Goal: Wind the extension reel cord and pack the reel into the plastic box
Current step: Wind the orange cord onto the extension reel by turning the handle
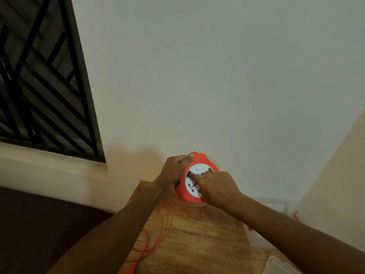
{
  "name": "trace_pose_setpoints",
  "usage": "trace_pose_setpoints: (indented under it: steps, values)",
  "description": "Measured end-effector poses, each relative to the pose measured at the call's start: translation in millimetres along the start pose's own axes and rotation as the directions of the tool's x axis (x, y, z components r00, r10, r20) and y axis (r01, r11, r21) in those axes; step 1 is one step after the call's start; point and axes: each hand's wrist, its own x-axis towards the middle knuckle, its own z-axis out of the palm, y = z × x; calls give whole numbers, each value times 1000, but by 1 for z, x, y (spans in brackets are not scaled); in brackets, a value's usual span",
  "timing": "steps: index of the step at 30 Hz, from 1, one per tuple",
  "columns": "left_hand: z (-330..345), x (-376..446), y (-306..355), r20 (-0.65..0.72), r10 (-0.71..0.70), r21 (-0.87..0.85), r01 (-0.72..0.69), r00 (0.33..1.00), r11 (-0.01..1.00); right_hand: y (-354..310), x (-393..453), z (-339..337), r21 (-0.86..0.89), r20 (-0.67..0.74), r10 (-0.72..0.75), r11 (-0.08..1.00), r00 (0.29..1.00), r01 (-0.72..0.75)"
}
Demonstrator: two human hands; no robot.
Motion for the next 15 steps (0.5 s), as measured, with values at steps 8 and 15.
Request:
trace_pose_setpoints:
  steps: [8,15]
  values:
    - [7,-2,-8,-209,18,-76,-35,978,996,-22,10,-3,895,441,480,-171,759,-412]
    - [-3,1,-7,-194,-81,-164,49,978,985,-10,-15,2,545,-126,351,806,928,-230]
